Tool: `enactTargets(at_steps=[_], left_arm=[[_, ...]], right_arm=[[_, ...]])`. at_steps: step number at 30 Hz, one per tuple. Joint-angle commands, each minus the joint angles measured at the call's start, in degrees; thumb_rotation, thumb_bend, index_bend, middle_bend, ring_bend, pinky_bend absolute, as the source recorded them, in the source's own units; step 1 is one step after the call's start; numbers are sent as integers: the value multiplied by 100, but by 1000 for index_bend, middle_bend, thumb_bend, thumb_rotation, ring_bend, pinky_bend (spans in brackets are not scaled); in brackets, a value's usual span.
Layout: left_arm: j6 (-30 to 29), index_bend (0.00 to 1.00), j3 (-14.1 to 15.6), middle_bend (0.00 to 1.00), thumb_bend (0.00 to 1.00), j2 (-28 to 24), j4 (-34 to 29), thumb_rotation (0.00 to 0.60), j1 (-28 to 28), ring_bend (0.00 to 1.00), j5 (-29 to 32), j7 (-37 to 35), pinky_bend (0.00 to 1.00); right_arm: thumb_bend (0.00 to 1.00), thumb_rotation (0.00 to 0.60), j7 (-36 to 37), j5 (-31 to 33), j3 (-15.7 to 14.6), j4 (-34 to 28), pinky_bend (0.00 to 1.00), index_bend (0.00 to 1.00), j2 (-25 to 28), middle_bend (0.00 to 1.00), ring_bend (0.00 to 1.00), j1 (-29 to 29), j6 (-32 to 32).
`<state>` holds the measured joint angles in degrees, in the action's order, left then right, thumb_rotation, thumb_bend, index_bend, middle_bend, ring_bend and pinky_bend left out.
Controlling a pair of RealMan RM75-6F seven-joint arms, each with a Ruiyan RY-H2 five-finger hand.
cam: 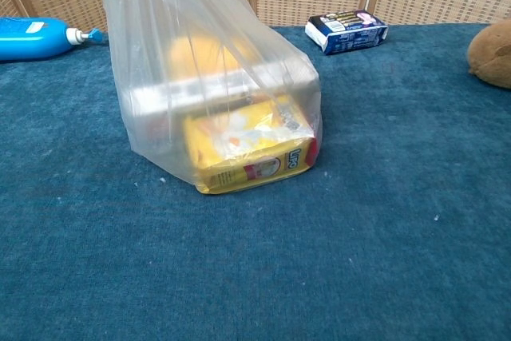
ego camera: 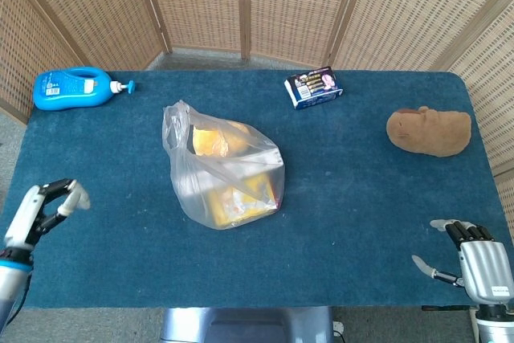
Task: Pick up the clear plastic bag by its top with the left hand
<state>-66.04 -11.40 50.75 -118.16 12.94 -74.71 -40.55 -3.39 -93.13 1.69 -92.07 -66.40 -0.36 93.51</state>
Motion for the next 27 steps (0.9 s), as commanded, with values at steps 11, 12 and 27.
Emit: enactTargets(at_steps=[11, 12, 27], left_arm=[[2066, 571, -1158, 624, 243, -271, 169, 83, 1348, 568, 764, -2814, 442], [2126, 571, -1244, 624, 243, -237, 217, 83, 1419, 568, 816, -2942, 443], [2726, 571, -1820, 624, 244, 155, 795, 84, 2040, 568, 1617, -3431, 453]], right_arm=[[218, 275, -26, 99, 12, 11, 351, 339, -2, 412, 386, -29, -45], [218, 274, -35, 106, 15, 10, 351, 339, -2, 412, 386, -30, -48], [217, 276, -39, 226, 40, 60, 351, 339, -36, 412, 385, -44, -116]])
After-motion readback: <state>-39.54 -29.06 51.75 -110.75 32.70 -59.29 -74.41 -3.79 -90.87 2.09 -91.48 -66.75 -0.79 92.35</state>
